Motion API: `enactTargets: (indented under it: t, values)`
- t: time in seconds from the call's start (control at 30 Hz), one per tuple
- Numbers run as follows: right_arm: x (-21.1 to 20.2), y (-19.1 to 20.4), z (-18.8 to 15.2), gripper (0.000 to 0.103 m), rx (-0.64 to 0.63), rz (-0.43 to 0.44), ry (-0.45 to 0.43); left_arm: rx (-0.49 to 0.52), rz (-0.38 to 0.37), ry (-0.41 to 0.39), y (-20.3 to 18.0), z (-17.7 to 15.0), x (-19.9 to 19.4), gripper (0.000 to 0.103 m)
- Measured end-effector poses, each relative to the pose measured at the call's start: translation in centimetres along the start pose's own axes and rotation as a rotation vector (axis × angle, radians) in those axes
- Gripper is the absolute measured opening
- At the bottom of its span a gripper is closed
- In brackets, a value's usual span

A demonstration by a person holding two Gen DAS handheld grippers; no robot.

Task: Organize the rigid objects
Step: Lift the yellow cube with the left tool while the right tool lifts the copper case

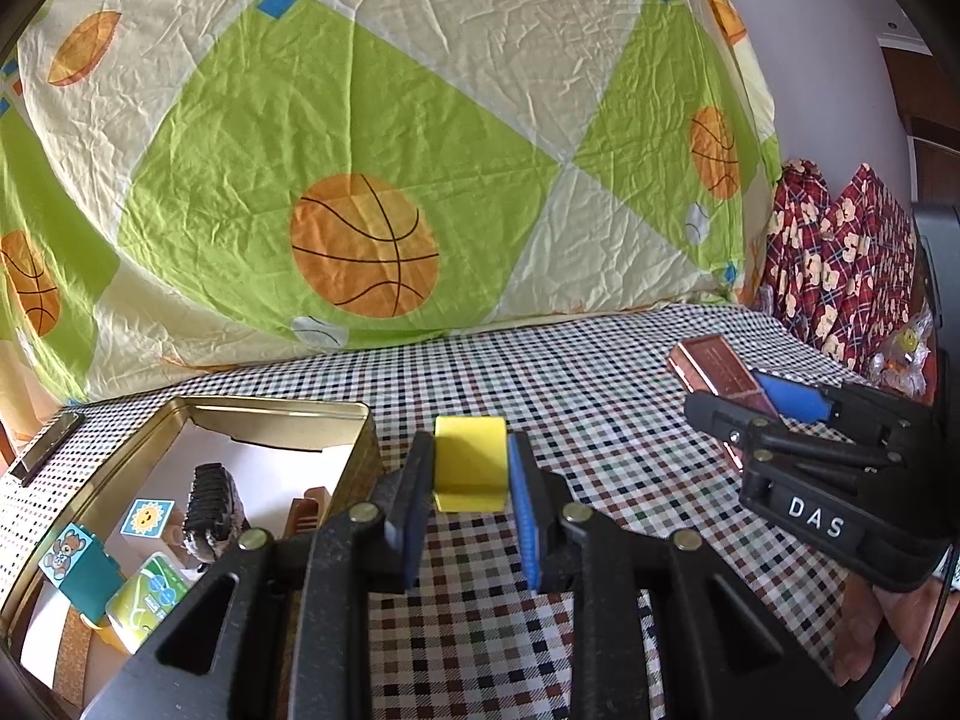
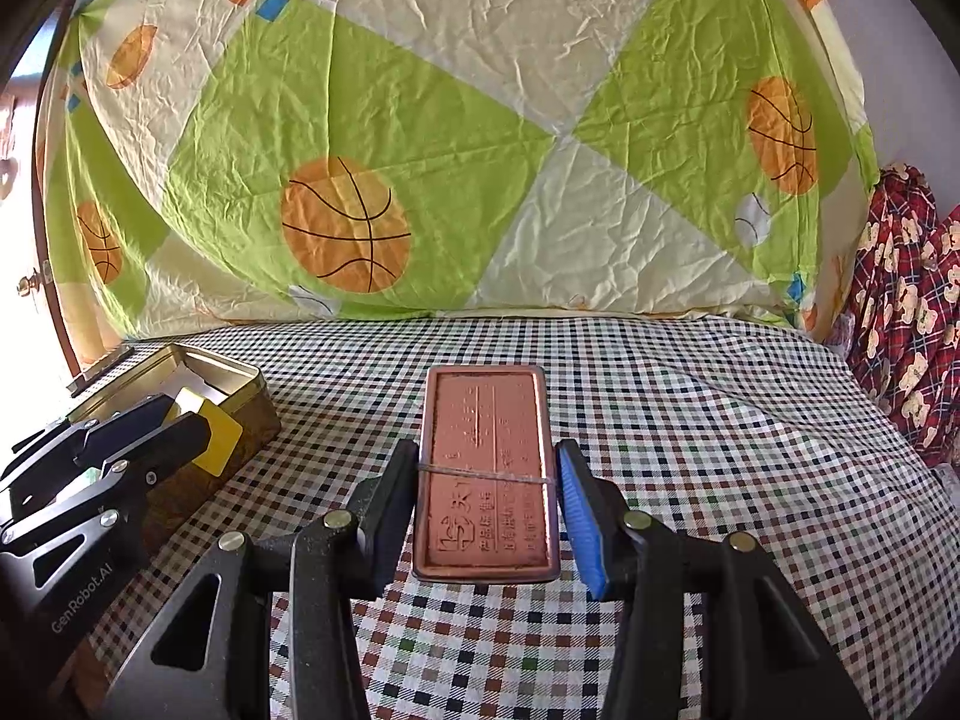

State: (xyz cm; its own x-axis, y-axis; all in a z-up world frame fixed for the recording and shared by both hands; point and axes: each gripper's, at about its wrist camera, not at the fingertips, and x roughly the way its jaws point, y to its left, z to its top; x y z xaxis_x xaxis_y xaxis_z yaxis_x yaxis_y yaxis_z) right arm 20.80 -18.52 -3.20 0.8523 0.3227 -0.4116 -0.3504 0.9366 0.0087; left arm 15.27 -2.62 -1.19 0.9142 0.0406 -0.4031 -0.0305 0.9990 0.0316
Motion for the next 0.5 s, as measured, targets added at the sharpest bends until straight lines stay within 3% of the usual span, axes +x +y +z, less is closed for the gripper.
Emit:
enactTargets:
  t: [0.5]
  values:
    - [-1.7, 0.6, -0.1, 0.049, -0.024, 0.0, -0.084, -0.029, 0.004, -0.064, 0.7, -0.3, -1.8, 0.024]
